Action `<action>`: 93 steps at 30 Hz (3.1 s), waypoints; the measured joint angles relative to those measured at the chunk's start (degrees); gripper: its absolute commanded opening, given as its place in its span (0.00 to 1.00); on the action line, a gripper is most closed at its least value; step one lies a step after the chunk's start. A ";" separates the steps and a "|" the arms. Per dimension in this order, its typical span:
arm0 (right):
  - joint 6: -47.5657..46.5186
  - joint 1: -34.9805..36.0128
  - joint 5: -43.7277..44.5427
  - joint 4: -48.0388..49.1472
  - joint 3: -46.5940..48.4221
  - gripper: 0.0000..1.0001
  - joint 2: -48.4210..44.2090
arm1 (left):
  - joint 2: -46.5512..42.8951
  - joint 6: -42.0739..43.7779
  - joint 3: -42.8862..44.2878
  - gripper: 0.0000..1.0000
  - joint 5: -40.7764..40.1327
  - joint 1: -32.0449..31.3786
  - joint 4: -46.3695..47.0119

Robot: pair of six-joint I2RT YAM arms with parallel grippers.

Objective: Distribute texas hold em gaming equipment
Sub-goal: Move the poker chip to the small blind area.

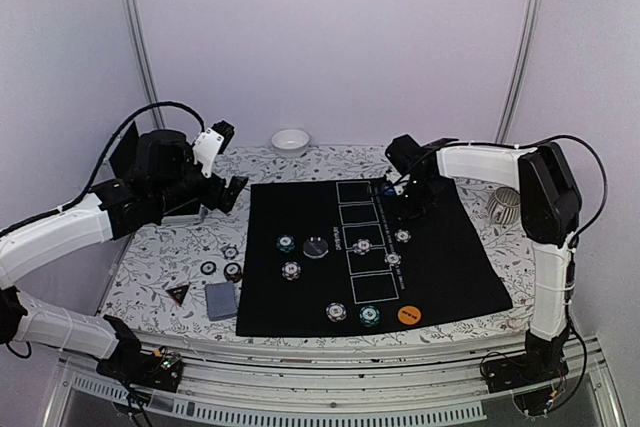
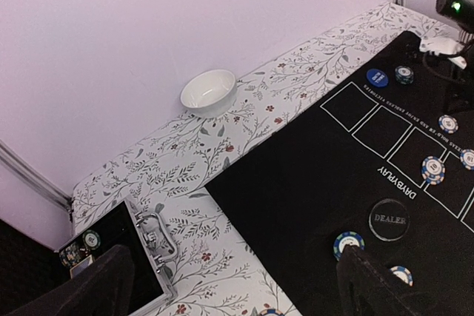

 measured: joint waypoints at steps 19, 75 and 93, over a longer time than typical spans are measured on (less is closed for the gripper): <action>9.05 8.76 -12.07 -0.98 -15.30 0.02 -6.88 | 0.00 0.33 -0.46 0.98 0.02 0.33 0.33; -2.38 11.54 -18.21 0.35 6.60 0.03 6.12 | -0.11 0.76 -0.81 0.98 -0.74 0.85 0.35; -0.79 6.12 -8.74 0.15 6.08 0.03 7.43 | -0.11 0.98 -0.81 0.98 -0.79 1.05 0.37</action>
